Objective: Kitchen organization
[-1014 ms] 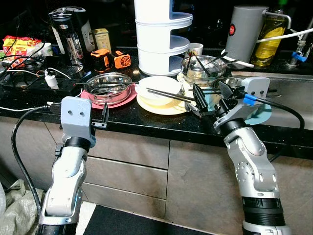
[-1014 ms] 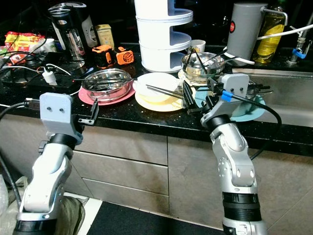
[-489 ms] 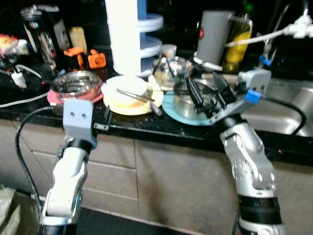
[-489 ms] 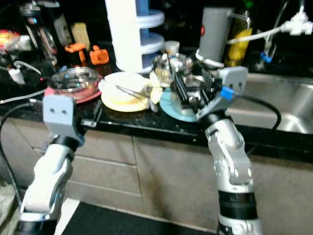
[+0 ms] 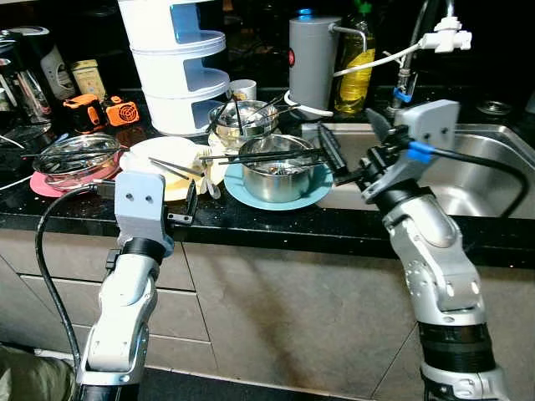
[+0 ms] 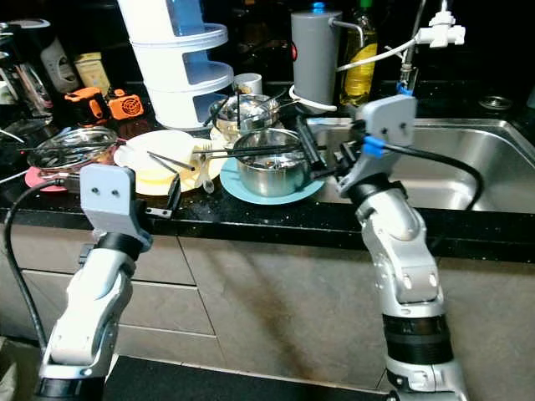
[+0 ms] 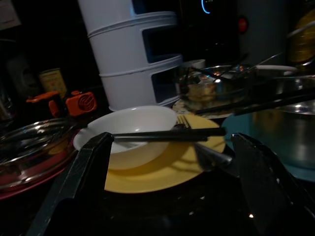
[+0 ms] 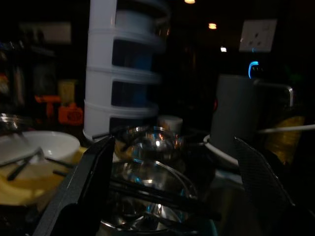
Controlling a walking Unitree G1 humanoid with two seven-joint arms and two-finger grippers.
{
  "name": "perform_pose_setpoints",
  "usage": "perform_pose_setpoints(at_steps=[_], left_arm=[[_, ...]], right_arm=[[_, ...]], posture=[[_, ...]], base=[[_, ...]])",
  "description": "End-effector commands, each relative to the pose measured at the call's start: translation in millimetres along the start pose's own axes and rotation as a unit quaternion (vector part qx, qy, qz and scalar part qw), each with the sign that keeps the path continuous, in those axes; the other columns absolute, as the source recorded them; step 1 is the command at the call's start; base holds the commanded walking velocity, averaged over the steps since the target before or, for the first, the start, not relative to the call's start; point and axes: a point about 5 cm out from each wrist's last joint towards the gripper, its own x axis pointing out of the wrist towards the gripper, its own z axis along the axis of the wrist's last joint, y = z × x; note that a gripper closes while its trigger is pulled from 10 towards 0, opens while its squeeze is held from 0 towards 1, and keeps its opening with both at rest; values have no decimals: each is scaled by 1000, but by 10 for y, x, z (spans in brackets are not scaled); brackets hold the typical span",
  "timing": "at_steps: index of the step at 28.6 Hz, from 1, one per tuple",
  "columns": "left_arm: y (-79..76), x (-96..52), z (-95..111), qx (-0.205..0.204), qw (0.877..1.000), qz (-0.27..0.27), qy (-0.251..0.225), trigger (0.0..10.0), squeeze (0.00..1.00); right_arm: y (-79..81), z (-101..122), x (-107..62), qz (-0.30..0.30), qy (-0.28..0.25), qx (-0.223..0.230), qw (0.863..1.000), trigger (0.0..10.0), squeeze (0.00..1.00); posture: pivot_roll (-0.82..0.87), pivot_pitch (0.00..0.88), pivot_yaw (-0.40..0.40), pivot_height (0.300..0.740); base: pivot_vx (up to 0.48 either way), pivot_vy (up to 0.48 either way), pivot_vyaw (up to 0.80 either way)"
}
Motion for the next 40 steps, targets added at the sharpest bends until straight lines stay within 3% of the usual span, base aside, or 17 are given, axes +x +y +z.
perform_pose_setpoints(at_steps=[1, 2, 3, 5, 12, 18, 21, 25, 29, 30, 31, 33, 39, 40], left_arm=[[52, -10, -24, 9, 1000, 10, 7, 10000, 0], [66, -6, -35, 16, 1000, 16, 11, 10000, 0], [66, -6, -35, 16, 1000, 16, 11, 10000, 0], [107, -2, -53, 27, 999, 28, 18, 10000, 0], [155, -6, -54, 34, 998, 39, 21, 10000, 0], [162, -2, -49, 36, 998, 41, 21, 10000, 0], [157, -2, -47, 36, 998, 41, 20, 10000, 0], [157, -2, -44, 36, 998, 43, 20, 10000, 0], [154, -6, -36, 35, 998, 48, 20, 10000, 0], [154, -6, -36, 35, 998, 48, 20, 10000, 0], [157, -14, -37, 35, 998, 49, 20, 10000, 0], [161, -20, -38, 35, 998, 51, 21, 10000, 0], [168, -61, -43, 36, 997, 57, 24, 10000, 0], [168, -61, -43, 36, 997, 57, 24, 10000, 0]], right_arm=[[23, -33, 30, 0, 17, -7, 1000, 10000, 0], [-22, -117, 93, -12, 65, -59, 996, 10000, 0], [-22, -117, 93, -12, 65, -59, 996, 10000, 0], [-139, -148, 199, -44, 106, -116, 987, 10000, 0], [-215, -91, 340, -58, 134, -197, 969, 10000, 0], [-150, -60, 521, -19, 173, -240, 955, 10000, 0], [-53, 18, 675, 29, 159, -251, 954, 10000, 0], [16, 51, 745, 59, 150, -256, 953, 10000, 0], [197, 55, 868, 164, 144, -320, 922, 10000, 0], [197, 55, 868, 164, 144, -320, 922, 10000, 0], [235, 5, 886, 202, 173, -327, 907, 10000, 0], [245, -14, 910, 216, 193, -316, 903, 10000, 0], [222, 22, 1031, 240, 217, -369, 872, 10000, 0], [222, 22, 1031, 240, 217, -369, 872, 10000, 0]], posture=[[-62, 0, 16, 740], [-60, 0, 15, 740], [-60, 0, 15, 740], [-55, 0, 14, 740], [-43, 0, 7, 740], [-35, 0, 2, 740], [-34, 0, -4, 740], [-30, 0, -12, 740], [-23, 0, -26, 740], [-23, 0, -26, 740], [-20, 0, -31, 740], [-17, 0, -35, 740], [2, 0, -57, 740], [2, 0, -57, 740]], base=[[0, 0, 0], [0, 0, 0], [0, 0, 0], [0, 0, 0], [0, 0, 0], [0, 0, 0], [0, 0, 0], [0, 0, 0], [0, 0, 0], [0, 0, 0], [0, 0, 0], [0, 0, 0], [0, 0, 0], [0, 0, 0]])
